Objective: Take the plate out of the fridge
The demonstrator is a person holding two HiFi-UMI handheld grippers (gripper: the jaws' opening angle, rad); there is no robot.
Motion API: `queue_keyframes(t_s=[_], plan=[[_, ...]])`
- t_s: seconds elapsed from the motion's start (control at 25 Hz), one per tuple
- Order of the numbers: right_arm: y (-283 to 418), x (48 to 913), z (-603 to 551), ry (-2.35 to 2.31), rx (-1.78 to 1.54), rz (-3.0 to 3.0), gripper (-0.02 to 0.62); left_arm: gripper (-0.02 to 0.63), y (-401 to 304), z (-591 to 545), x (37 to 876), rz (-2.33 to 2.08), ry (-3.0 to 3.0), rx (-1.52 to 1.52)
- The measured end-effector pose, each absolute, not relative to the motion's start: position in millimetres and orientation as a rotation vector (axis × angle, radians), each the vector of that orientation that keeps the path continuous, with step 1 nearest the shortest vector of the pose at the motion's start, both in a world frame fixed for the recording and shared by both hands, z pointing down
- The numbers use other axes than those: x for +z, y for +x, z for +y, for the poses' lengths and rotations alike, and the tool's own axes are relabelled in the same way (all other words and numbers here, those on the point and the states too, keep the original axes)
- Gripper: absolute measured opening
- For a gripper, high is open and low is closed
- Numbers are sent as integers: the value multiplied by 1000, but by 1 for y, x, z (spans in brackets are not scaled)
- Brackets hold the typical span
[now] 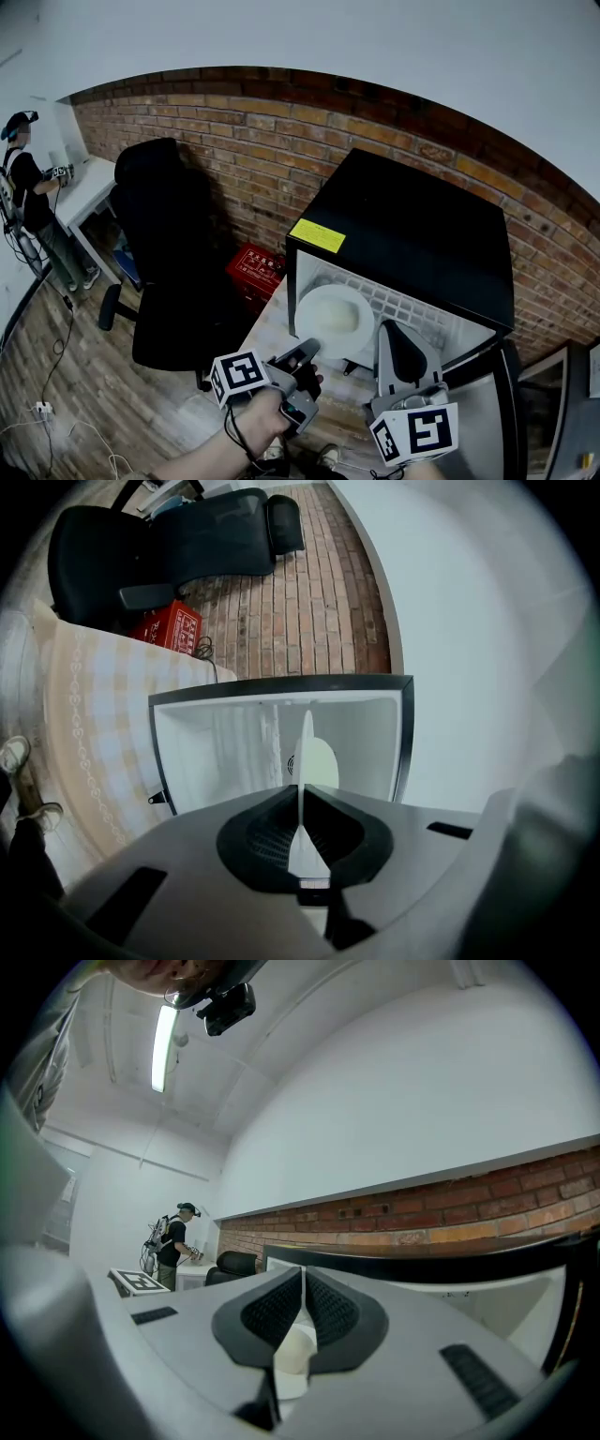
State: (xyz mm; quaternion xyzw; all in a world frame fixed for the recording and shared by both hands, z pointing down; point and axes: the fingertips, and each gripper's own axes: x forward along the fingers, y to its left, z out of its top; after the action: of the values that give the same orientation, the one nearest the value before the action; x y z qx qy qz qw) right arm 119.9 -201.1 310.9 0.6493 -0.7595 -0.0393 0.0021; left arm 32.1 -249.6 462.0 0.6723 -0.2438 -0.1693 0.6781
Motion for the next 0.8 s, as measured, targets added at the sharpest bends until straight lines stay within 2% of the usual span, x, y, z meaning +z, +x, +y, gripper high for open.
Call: queue_keyframes(t_s=[0.8], plan=[[25,278,-206,1738,-220,-2678,32,25,-97,-231,434,-776,1486,-607]])
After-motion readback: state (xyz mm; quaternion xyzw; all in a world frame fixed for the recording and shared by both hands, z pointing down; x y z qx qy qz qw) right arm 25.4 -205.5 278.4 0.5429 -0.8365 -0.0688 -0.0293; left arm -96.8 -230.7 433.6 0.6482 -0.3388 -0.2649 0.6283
